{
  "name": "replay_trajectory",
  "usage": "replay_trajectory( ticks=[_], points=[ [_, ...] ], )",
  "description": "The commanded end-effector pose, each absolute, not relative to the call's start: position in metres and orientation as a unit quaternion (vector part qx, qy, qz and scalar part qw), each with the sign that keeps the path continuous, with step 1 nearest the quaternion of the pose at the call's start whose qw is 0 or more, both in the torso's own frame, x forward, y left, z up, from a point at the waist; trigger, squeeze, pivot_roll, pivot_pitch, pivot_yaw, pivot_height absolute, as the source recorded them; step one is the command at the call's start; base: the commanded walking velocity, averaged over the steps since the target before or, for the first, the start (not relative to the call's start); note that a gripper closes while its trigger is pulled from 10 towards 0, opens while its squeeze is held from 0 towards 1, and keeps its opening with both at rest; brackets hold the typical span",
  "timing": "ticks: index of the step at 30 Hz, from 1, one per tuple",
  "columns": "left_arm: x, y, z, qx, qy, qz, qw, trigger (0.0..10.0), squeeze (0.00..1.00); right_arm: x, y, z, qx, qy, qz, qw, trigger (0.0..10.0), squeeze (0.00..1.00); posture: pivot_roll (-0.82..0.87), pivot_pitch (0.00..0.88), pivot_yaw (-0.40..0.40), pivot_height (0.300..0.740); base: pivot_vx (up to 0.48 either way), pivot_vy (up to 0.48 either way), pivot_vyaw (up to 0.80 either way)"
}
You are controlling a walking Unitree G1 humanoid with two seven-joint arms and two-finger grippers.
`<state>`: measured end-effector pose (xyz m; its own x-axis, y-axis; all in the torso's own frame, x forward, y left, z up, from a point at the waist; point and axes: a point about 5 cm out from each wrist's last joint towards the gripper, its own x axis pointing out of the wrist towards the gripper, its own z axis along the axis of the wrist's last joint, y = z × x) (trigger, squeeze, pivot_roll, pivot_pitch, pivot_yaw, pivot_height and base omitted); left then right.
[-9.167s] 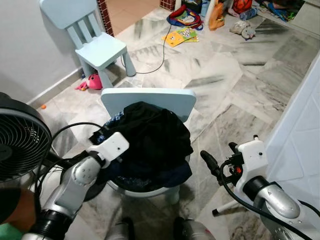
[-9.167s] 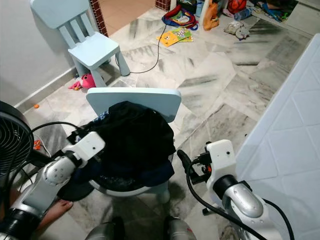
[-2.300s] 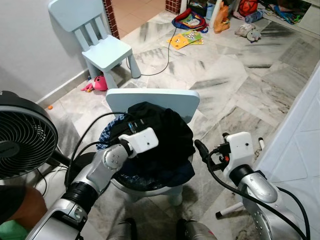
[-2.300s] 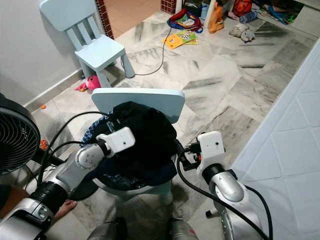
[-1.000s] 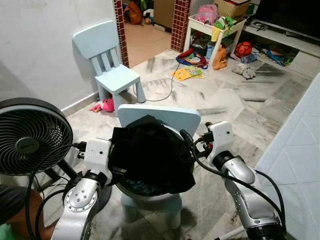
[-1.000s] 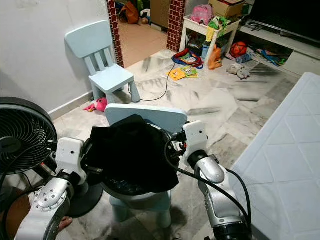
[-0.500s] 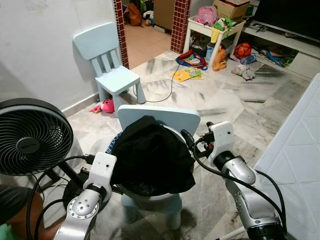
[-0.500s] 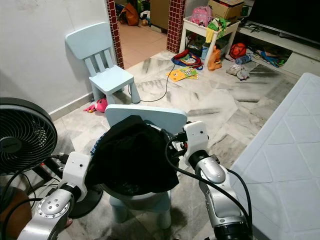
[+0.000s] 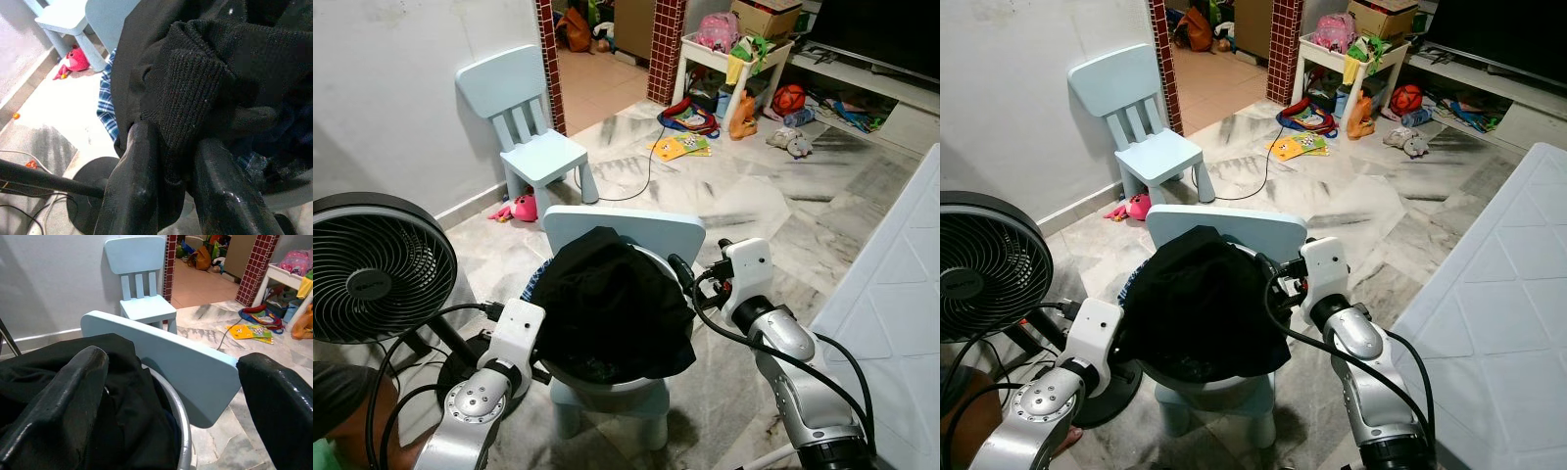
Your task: Hang hanger
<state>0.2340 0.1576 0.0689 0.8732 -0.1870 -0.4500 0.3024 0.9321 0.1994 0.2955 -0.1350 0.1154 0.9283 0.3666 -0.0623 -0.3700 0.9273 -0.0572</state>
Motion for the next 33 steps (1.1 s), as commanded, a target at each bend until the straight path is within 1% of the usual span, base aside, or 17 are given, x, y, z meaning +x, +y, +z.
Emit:
replay_trajectory(
  ticks=[1, 3, 4, 6, 7, 8, 9, 22, 25, 28, 29, 31, 32, 33],
  points=[
    [0.239, 0.16, 0.071, 0.152, 0.213, -0.134, 0.956, 10.0, 0.0, 0.297, -0.137, 0.116, -0.036, 0.024, 0.184, 0.982, 10.0, 0.0, -0.01, 0.053, -0.011, 0.74, 0.0, 0.0, 0.0],
    [0.243, 0.16, 0.074, 0.171, 0.2, -0.138, 0.955, 10.0, 0.0, 0.297, -0.137, 0.116, -0.036, 0.024, 0.184, 0.982, 10.0, 0.0, -0.01, 0.056, -0.01, 0.74, 0.0, 0.0, 0.0],
    [0.247, 0.16, 0.077, 0.189, 0.191, -0.144, 0.952, 9.5, 0.0, 0.297, -0.136, 0.116, -0.036, 0.023, 0.185, 0.982, 10.0, 0.0, -0.01, 0.054, -0.011, 0.74, 0.0, 0.0, 0.0],
    [0.252, 0.159, 0.081, 0.195, 0.183, -0.147, 0.952, 7.5, 0.0, 0.297, -0.136, 0.116, -0.036, 0.024, 0.185, 0.982, 10.0, 0.0, -0.01, 0.053, -0.009, 0.74, 0.0, 0.0, 0.0],
    [0.254, 0.158, 0.082, 0.188, 0.183, -0.15, 0.953, 5.8, 0.0, 0.296, -0.136, 0.115, -0.035, 0.024, 0.184, 0.982, 10.0, 0.0, -0.01, 0.053, -0.009, 0.74, 0.0, 0.0, 0.0],
    [0.254, 0.158, 0.082, 0.187, 0.184, -0.15, 0.953, 2.5, 0.0, 0.296, -0.136, 0.115, -0.035, 0.024, 0.184, 0.982, 10.0, 0.0, -0.01, 0.054, -0.006, 0.74, 0.0, 0.0, 0.0],
    [0.254, 0.159, 0.082, 0.188, 0.184, -0.151, 0.953, 0.0, 0.0, 0.296, -0.136, 0.115, -0.035, 0.024, 0.184, 0.982, 10.0, 0.0, -0.01, 0.054, -0.003, 0.74, 0.0, 0.0, 0.0],
    [0.255, 0.154, 0.073, 0.193, 0.196, -0.175, 0.945, 0.0, 0.0, 0.295, -0.137, 0.114, -0.036, 0.024, 0.18, 0.983, 10.0, 0.0, -0.02, 0.042, 0.001, 0.74, 0.0, 0.0, 0.0],
    [0.257, 0.154, 0.079, 0.191, 0.173, -0.167, 0.952, 0.0, 0.0, 0.295, -0.137, 0.114, -0.037, 0.023, 0.18, 0.983, 10.0, 0.0, -0.02, 0.042, 0.001, 0.74, 0.0, 0.0, 0.0],
    [0.26, 0.15, 0.093, 0.176, 0.112, -0.153, 0.966, 0.0, 0.0, 0.295, -0.137, 0.113, -0.037, 0.024, 0.181, 0.983, 10.0, 0.0, -0.01, 0.027, -0.003, 0.74, 0.0, 0.0, 0.0],
    [0.258, 0.145, 0.098, 0.167, 0.088, -0.158, 0.969, 0.0, 0.0, 0.295, -0.136, 0.113, -0.036, 0.024, 0.181, 0.982, 10.0, 0.0, -0.01, 0.016, -0.005, 0.74, 0.0, 0.0, 0.0],
    [0.254, 0.141, 0.1, 0.155, 0.078, -0.164, 0.971, 0.0, 0.0, 0.296, -0.136, 0.113, -0.036, 0.023, 0.181, 0.982, 10.0, 0.0, -0.01, 0.01, -0.005, 0.74, 0.0, 0.0, 0.0],
    [0.252, 0.141, 0.101, 0.122, 0.07, -0.145, 0.979, 0.0, 0.0, 0.296, -0.136, 0.112, -0.034, 0.023, 0.181, 0.983, 10.0, 0.0, -0.01, 0.0, -0.004, 0.74, 0.0, 0.0, 0.0],
    [0.252, 0.141, 0.101, 0.122, 0.07, -0.145, 0.979, 0.0, 0.0, 0.296, -0.136, 0.112, -0.034, 0.023, 0.181, 0.983, 10.0, 0.0, -0.01, 0.0, -0.004, 0.74, 0.0, 0.0, 0.0]
  ],
)
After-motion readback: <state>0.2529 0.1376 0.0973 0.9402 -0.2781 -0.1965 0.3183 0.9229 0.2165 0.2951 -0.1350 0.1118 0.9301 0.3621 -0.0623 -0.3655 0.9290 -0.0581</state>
